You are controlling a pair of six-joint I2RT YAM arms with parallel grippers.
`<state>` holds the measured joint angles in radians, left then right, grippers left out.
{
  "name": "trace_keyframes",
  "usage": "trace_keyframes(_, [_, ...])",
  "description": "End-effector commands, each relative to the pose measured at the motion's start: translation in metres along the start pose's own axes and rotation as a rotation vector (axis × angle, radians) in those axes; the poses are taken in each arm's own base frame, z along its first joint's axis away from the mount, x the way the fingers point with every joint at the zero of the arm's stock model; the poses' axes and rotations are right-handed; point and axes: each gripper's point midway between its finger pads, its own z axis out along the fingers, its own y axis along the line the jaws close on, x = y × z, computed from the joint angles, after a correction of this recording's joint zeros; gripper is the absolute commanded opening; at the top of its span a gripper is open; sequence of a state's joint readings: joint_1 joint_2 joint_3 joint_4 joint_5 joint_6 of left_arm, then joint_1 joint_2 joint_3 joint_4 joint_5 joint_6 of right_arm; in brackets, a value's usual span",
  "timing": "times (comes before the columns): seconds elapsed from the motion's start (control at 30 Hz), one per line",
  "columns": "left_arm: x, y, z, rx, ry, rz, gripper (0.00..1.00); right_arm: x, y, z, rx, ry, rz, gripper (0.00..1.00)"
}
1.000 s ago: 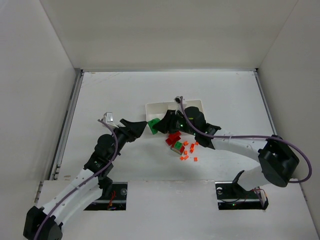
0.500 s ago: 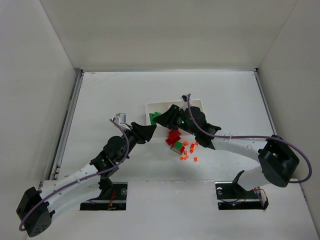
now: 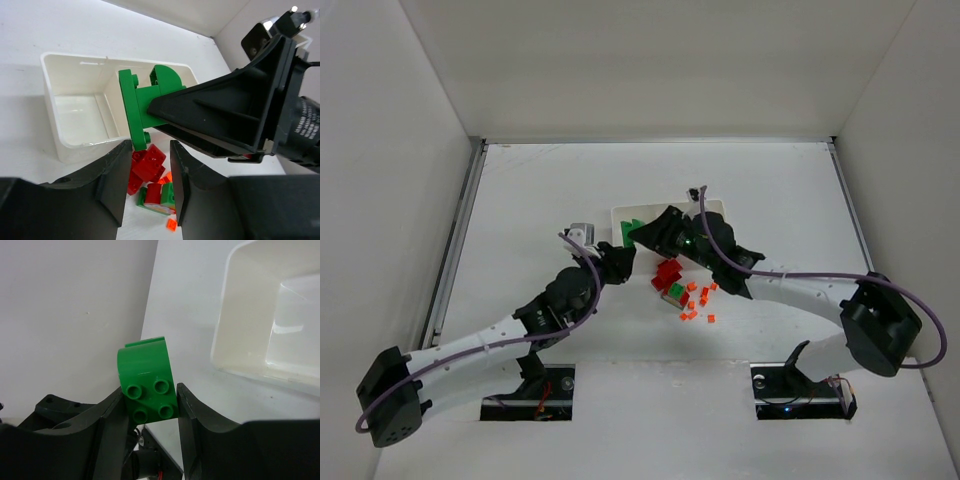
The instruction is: Sort the legos into containers by color
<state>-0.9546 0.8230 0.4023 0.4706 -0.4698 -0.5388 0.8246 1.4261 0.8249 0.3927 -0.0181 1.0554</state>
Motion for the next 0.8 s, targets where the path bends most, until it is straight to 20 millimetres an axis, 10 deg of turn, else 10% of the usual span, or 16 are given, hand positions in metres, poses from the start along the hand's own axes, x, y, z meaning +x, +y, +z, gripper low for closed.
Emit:
trace_keyframes(0.0, [-0.022, -0.006, 0.002, -0.03, -0.063, 0.052, 0.33, -0.026, 0.033, -0.008, -0.096, -0.078, 0.016, 0.13])
trace_keyframes(0.53, [-0.02, -0.019, 0.015, 0.002, -0.06, 0.063, 0.37, -0.02, 0.023, -0.011, -0.109, -0.069, 0.049, 0.13])
trace_keyframes(0.77, [-0.017, -0.016, 0.022, -0.013, -0.054, 0.071, 0.22, -0.017, 0.022, -0.013, -0.122, -0.062, 0.063, 0.13])
